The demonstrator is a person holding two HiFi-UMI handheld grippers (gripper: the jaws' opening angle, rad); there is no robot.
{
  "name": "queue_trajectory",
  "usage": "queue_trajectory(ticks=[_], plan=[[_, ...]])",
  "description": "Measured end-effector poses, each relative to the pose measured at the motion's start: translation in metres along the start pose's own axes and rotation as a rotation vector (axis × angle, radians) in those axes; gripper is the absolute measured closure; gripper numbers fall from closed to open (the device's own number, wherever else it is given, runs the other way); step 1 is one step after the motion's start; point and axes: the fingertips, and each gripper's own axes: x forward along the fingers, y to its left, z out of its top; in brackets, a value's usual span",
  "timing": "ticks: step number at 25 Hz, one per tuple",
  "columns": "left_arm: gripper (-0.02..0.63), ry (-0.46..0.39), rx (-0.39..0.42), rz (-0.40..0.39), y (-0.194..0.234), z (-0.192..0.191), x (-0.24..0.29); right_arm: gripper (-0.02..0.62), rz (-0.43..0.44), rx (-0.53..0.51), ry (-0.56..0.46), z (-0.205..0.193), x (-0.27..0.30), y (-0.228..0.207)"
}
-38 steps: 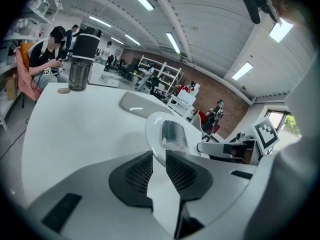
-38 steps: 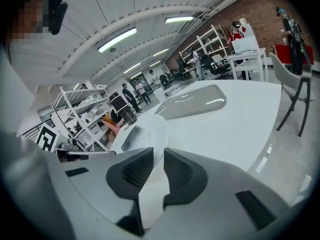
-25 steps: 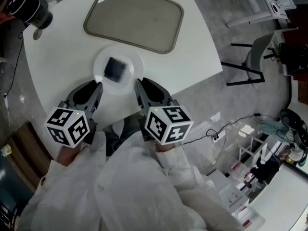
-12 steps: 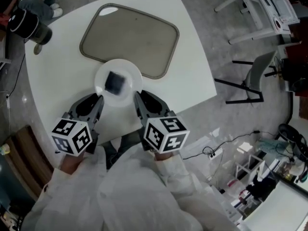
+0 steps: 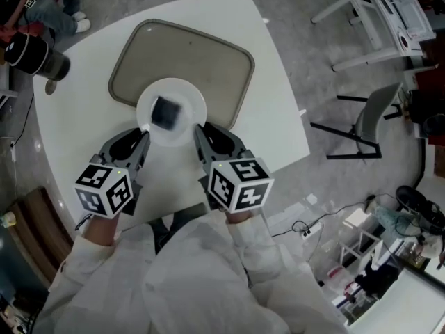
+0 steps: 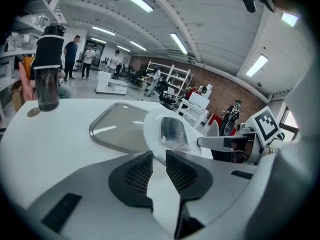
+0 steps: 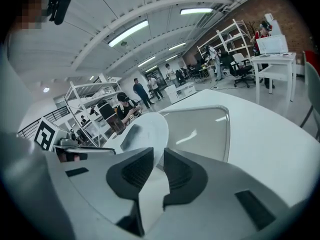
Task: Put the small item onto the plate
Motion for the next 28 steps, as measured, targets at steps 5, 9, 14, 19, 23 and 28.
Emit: queue_trajectory(ticks=[5,9,14,19,23,28], plan=[[0.52,-0.005,0.026,0.018,0.013,0.018,0.017,0.525,0.0,0.001,0.006,0.014,0.02,-0.008],[0.52,-0.002,0.024,0.029,0.026,0.026,0.04,0.525,-0.014,0.012,0.017,0.02,0.041,-0.024],[0.52,0.001,-0.001,0.018,0.036,0.028,0.054,0.525,-0.022,0.027,0.036,0.022,0.059,-0.033],[0.52,0.014,0.006,0.023,0.046,0.032,0.061,0.525,-0.02,0.036,0.05,0.025,0.07,-0.034],[0.52,0.041,0.029,0.034,0.053,0.036,0.072,0.525,-0.026,0.052,0.067,0.025,0.079,-0.041],[0.52,0.077,0.046,0.038,0.057,0.038,0.083,0.525,-0.026,0.052,0.097,0.024,0.084,-0.047]])
